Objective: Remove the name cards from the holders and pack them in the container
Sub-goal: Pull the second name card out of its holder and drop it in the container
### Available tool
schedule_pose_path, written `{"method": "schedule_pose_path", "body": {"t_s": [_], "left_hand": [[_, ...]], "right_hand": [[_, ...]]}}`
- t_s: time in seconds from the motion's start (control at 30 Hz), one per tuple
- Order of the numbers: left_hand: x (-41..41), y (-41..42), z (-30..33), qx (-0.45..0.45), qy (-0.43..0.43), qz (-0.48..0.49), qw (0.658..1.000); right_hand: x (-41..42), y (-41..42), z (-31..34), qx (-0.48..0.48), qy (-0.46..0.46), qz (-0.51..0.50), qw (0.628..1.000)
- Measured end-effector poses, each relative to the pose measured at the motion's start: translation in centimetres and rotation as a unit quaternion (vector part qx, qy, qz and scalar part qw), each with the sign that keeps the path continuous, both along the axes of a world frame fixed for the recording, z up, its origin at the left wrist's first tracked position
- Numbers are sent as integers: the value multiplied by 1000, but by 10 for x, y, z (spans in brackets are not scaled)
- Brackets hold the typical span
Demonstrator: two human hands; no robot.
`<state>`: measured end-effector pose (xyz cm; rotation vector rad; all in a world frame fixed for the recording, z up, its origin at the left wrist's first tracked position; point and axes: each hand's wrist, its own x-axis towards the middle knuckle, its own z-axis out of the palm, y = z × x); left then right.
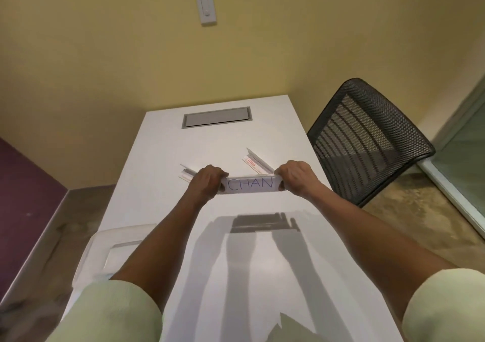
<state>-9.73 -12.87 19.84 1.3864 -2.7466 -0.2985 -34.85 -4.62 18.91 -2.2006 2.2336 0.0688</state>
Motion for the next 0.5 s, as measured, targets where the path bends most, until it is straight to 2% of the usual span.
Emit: {"method": "schedule_pose_path", "body": {"t_s": [0.5], "left_hand": [[110, -8, 55, -14, -3, 78, 997]], "right_hand": [[101, -24, 49, -59, -10, 64, 996]]}}
